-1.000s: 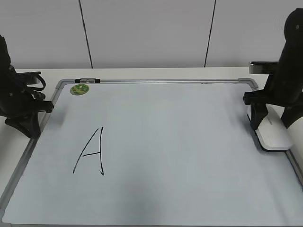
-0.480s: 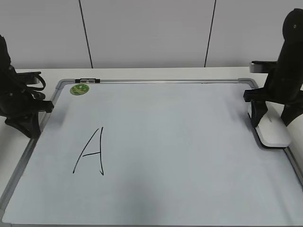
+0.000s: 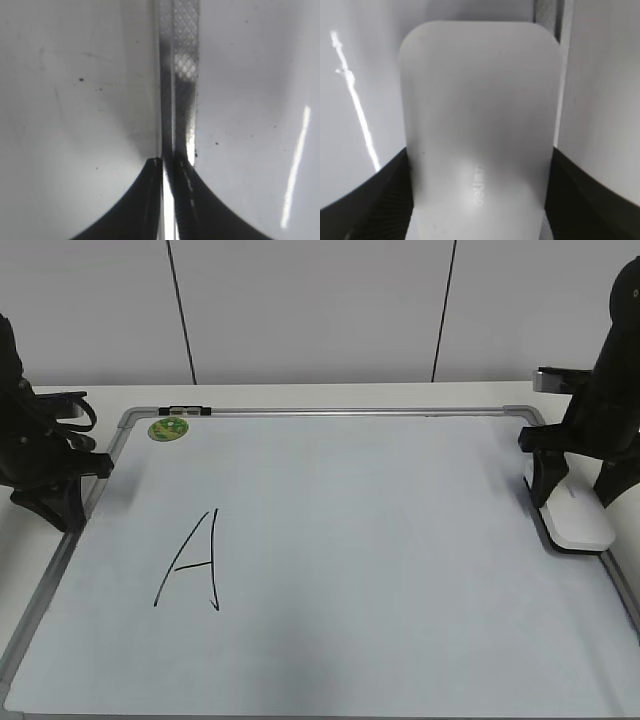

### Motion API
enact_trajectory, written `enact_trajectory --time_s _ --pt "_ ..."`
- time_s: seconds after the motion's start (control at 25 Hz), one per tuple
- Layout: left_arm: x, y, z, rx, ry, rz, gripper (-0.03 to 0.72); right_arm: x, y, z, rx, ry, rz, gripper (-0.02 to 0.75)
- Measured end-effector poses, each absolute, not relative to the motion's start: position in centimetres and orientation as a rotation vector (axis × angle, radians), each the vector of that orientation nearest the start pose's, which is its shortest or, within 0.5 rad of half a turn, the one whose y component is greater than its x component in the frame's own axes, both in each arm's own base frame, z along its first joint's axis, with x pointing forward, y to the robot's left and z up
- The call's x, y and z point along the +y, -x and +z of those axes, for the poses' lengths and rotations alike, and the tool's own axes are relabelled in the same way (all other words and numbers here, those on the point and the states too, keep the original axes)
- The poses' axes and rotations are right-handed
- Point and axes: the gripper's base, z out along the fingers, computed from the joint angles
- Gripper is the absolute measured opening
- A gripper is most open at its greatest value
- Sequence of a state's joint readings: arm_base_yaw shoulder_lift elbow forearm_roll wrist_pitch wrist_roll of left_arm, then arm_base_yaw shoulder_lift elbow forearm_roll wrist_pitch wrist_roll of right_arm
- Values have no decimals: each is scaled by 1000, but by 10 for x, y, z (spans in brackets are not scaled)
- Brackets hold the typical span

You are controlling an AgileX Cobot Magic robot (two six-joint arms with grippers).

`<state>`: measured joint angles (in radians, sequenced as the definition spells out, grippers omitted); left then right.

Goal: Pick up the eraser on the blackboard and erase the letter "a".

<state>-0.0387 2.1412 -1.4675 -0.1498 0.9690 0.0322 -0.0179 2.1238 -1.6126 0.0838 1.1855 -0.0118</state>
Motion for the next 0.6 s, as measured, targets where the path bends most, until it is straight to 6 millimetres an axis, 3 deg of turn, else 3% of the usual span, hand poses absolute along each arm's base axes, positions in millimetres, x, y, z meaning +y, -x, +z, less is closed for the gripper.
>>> enact_trajectory --time_s 0.6 --pt "-27 -407 129 3121 20 -194 64 0 -417 157 3207 -50 131 535"
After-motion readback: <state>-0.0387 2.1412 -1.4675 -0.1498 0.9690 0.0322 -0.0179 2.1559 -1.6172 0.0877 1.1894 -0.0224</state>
